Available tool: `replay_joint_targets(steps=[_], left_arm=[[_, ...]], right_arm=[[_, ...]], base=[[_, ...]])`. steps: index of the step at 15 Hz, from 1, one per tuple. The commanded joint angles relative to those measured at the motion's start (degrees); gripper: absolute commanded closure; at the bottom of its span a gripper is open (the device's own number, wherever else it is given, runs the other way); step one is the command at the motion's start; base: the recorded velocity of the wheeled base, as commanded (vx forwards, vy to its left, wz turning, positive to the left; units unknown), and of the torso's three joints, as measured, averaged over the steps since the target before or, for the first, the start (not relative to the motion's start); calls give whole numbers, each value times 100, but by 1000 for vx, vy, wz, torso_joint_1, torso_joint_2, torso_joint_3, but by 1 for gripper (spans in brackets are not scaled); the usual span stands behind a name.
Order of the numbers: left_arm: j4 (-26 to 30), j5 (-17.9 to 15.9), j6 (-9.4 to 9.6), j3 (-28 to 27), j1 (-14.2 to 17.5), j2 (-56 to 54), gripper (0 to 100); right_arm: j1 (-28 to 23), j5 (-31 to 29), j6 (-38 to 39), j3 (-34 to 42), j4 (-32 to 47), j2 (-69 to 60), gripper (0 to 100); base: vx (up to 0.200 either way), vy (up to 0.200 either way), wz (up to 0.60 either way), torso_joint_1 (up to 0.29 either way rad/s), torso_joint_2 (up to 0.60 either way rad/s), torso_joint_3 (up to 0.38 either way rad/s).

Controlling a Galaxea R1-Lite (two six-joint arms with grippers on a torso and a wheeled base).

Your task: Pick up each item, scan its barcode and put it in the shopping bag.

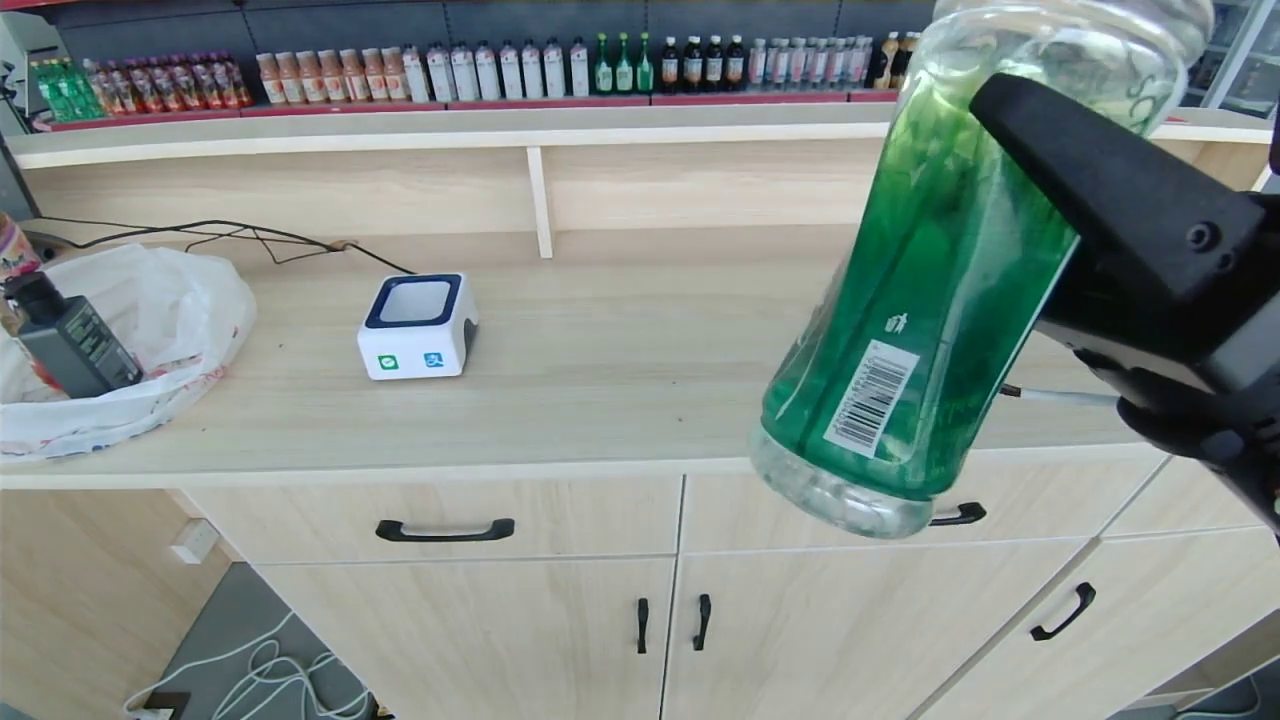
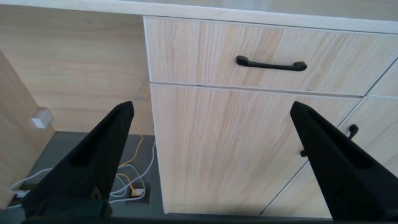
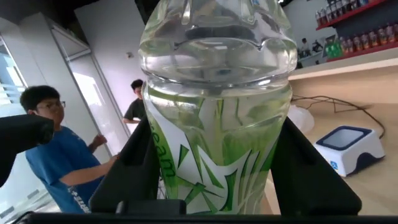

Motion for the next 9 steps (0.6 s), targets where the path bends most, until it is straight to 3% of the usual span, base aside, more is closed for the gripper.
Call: replay_joint_targets(steps=[1, 4, 7, 9], left_arm=[[-1, 0, -3, 0, 1, -1, 0], [-1, 0, -3, 0, 1, -1, 0], [-1, 0, -3, 0, 1, -1, 0], [-1, 0, -3, 0, 1, -1, 0]], right_arm=[[-199, 7, -124, 21, -8, 52, 100], [-1086, -80, -1847, -366, 923, 17, 100], [-1667, -801, -3367, -393, 2277, -458, 100], [-1877, -1126, -3895, -340, 2646, -686, 100]], base=[[0, 0, 0, 0, 0, 0], [0, 0, 0, 0, 0, 0], [0, 0, 0, 0, 0, 0], [0, 0, 0, 0, 0, 0]])
